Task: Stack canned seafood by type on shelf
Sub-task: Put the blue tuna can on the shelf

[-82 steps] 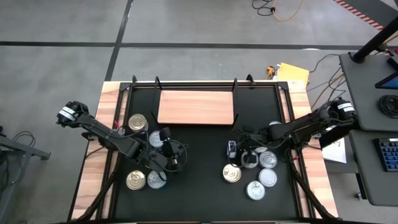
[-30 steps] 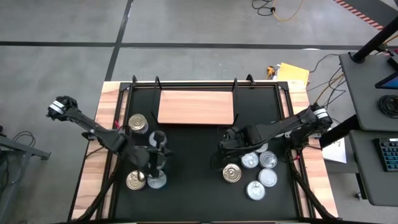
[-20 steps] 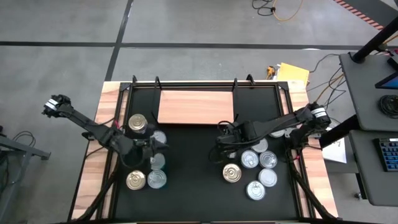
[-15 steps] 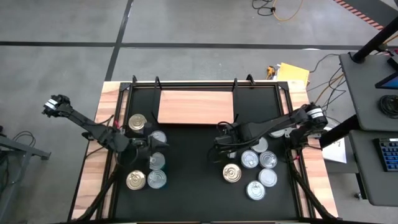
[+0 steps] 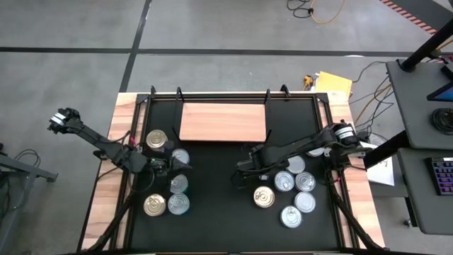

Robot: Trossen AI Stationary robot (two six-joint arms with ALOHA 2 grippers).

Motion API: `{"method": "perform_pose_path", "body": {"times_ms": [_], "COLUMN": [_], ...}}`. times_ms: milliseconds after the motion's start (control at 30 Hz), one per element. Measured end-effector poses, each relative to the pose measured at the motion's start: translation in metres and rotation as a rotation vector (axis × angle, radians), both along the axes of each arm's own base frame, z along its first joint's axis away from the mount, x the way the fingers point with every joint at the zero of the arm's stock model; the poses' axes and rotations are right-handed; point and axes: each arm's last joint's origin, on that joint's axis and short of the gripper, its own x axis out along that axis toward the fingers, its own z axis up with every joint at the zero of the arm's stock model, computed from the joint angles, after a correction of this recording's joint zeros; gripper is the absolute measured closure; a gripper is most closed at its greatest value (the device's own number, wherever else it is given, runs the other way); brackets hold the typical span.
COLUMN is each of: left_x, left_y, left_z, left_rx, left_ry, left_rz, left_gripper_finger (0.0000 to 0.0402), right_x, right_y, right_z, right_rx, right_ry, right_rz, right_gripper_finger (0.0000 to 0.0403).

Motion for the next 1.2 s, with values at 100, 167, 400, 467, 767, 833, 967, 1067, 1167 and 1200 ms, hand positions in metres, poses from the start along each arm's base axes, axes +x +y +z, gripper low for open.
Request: {"method": "perform_pose_path", "body": {"times_ms": [100,167,400,467,767,833,967,1067,1167,1200], "left_x": [0.000,0.000,0.000,0.000,0.001,0.000,-0.001,-0.004,-0.007,-0.008], "left_y": [0.000,0.000,0.000,0.000,0.000,0.000,0.001,0.003,0.004,0.005], "left_z": [0.000,0.000,0.001,0.002,0.008,0.009,0.012,0.014,0.018,0.019], "left_rx": [-0.001,-0.002,-0.029,-0.044,-0.141,-0.167,-0.238,-0.313,-0.400,-0.429], "left_ry": [0.001,0.001,-0.006,-0.012,-0.064,-0.068,-0.084,-0.098,-0.116,-0.124], "left_rz": [0.003,0.004,0.009,0.010,0.019,0.022,0.028,0.035,0.040,0.041], "left_gripper_finger": [0.0401,0.0401,0.0402,0.0401,0.0401,0.0401,0.0401,0.0401,0.0401,0.0401], "right_x": [0.001,0.001,-0.001,-0.001,0.003,0.008,0.019,0.025,0.031,0.034], "right_y": [0.000,0.000,0.000,0.000,0.014,0.018,0.019,0.014,0.005,0.002], "right_z": [-0.002,-0.002,0.006,0.007,0.036,0.049,0.073,0.087,0.096,0.098], "right_rx": [0.003,0.003,0.008,0.010,0.018,-0.014,-0.138,-0.230,-0.317,-0.352], "right_ry": [0.005,0.002,-0.023,-0.025,-0.115,-0.162,-0.243,-0.259,-0.249,-0.236], "right_rz": [0.006,0.006,0.010,0.023,0.193,0.277,0.425,0.520,0.616,0.650], "right_gripper_finger": [0.0150,0.0167,0.0255,0.0264,0.0264,0.0264,0.0264,0.0264,0.0264,0.0264]}}
